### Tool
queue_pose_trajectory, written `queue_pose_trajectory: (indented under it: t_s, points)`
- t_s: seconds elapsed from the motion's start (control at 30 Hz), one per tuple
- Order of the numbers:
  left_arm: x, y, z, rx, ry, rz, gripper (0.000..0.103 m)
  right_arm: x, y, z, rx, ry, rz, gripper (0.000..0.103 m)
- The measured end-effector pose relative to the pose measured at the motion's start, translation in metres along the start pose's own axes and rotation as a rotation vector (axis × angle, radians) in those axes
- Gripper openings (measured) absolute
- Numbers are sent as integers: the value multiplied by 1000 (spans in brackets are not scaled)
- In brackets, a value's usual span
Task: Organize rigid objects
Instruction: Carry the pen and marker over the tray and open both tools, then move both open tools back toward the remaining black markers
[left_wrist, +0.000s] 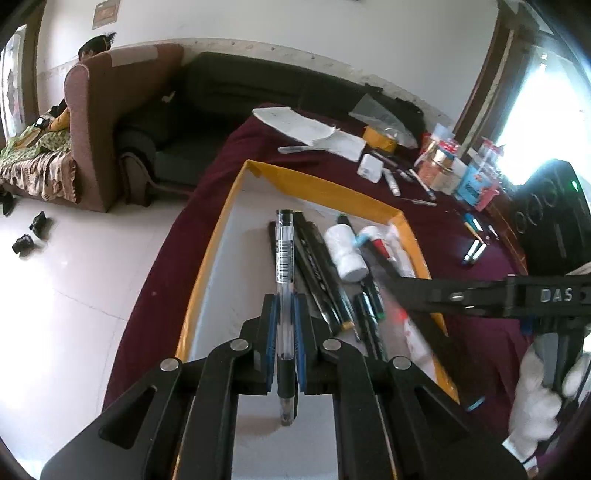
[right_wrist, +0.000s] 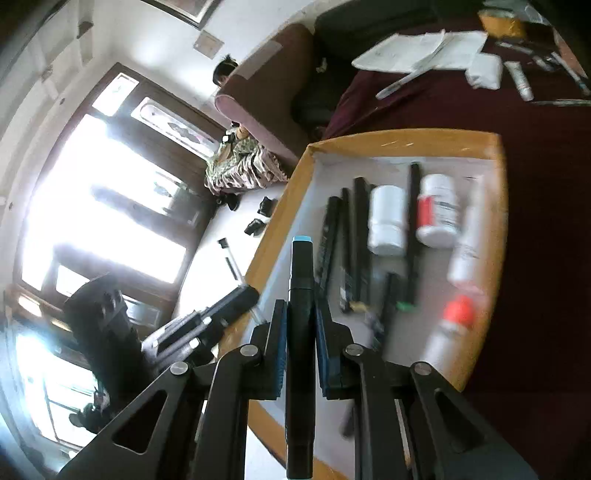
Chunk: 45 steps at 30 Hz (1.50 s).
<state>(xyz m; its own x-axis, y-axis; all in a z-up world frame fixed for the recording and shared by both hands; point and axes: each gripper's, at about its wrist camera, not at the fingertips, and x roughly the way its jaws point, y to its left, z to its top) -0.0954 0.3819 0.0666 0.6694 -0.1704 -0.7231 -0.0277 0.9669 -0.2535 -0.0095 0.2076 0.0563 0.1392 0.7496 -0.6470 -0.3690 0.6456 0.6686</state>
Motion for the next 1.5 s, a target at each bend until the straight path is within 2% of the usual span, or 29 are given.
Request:
queue_pose_trajectory:
  t_s: [0.23, 0.47, 0.5, 0.53, 0.57, 0.63, 0.7, 0.83, 0.97, 1.07, 1.23, 1.4, 1.5]
  points:
    - [21, 13, 13, -36, 47, 56, 6, 58, 16, 23, 18, 46, -39, 13]
    - [24, 19, 15, -82, 20, 66, 9, 89, 10, 33, 41, 66, -96, 13]
    - [22, 21, 14, -94, 11, 64, 15, 91, 8, 32, 44, 67, -100, 13]
    - [20, 23, 13, -109, 6, 62, 29, 91, 7, 32, 43, 67, -106, 13]
    - [18, 25, 13, -124, 2, 61, 35, 93, 5, 33, 38, 69, -117, 13]
    - [11, 29, 11, -154, -13, 26, 38, 94, 7, 32, 29, 68, -137, 14]
    - [0, 29, 8, -168, -37, 25, 45, 92, 5, 33, 36, 48, -172, 15]
    - [-25, 22, 3, -169, -100, 18, 53, 84, 8, 33, 8, 37, -178, 16]
    - [-41, 9, -1, -165, -136, 8, 68, 47, 11, 27, -73, -22, -186, 20]
    - [-41, -4, -3, -157, -121, -4, 69, 17, 5, 21, -88, -69, -189, 31]
    - [-46, -37, -8, -138, -129, -55, 69, -41, -18, 8, -95, -143, -187, 32]
    - [-46, -90, -10, -29, -118, -62, 69, -116, -66, -13, -107, -255, -281, 40]
    - [-42, -121, -13, 29, -108, -86, 71, -167, -107, -24, -94, -325, -397, 41]
